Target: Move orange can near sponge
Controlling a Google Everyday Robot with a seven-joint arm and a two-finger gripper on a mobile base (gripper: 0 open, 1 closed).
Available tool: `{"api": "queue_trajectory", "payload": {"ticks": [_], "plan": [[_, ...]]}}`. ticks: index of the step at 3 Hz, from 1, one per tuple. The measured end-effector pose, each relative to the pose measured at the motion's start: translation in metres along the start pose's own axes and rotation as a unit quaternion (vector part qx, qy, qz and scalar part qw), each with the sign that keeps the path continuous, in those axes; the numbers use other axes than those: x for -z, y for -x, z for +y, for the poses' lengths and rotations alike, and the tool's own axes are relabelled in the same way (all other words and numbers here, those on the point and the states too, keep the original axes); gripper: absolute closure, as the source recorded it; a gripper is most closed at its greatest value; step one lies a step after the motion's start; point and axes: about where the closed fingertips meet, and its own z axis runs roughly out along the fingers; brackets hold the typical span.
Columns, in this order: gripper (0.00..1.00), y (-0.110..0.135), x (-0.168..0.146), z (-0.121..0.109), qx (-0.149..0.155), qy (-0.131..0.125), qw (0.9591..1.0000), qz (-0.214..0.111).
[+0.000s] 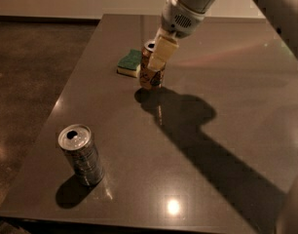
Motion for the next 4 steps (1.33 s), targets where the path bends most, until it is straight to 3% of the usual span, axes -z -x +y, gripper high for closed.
{"api": "queue_trajectory", "payload": {"ticks": [1,2,4], "plan": [[1.00,0.002,-0.016,-0.025,-0.020,-0.010,0.9997,0.014],[0.84,0.000,-0.024,-0.042,-0.033,-0.023,0.9989,0.025],[0.37,-0.006,-0.032,-0.057,-0.042,-0.035,0.9974,0.046]]}}
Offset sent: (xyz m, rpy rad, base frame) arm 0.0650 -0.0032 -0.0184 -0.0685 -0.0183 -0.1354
